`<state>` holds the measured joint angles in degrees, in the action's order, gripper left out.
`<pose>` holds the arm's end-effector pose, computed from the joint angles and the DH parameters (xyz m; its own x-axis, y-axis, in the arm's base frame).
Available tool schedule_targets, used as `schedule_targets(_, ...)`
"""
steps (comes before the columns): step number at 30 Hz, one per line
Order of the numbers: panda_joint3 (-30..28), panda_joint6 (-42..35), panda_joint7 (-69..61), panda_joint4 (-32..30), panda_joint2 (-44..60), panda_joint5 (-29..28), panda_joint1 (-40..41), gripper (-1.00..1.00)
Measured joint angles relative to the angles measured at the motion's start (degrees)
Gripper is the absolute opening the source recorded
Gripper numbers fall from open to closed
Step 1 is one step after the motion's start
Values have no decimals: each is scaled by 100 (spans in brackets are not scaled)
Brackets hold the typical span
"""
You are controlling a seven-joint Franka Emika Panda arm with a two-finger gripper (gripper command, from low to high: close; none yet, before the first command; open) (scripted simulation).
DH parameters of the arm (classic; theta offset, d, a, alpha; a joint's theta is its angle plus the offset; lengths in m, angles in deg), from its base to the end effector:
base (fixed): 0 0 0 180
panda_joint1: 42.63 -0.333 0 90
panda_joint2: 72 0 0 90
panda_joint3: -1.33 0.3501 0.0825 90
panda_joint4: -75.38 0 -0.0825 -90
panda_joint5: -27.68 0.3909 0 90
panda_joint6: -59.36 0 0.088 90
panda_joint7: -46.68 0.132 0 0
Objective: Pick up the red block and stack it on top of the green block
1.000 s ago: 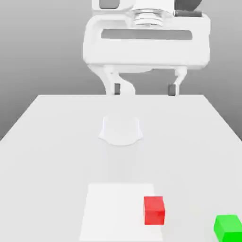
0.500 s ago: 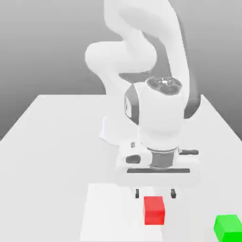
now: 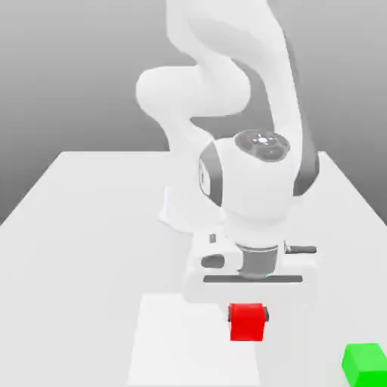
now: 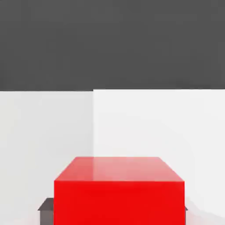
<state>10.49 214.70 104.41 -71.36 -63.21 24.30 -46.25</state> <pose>0.4476 0.1052 0.2134 0.7434 -0.6689 -0.0002 -0.6689 -0.7434 0.0008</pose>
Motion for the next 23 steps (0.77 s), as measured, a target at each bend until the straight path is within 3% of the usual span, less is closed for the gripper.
schedule_targets(8,606,-1027,-262,1608,638,-336,-780,-100)
schedule_targets(12,488,-646,-108,1891,1320,-659,-1056,-100)
schedule_targets(13,429,-500,-57,1910,1488,-736,-1109,100)
schedule_targets(19,396,-428,-29,1919,1572,-777,-1138,100)
schedule_targets(23,571,-938,-205,1888,1015,-523,-1012,100)
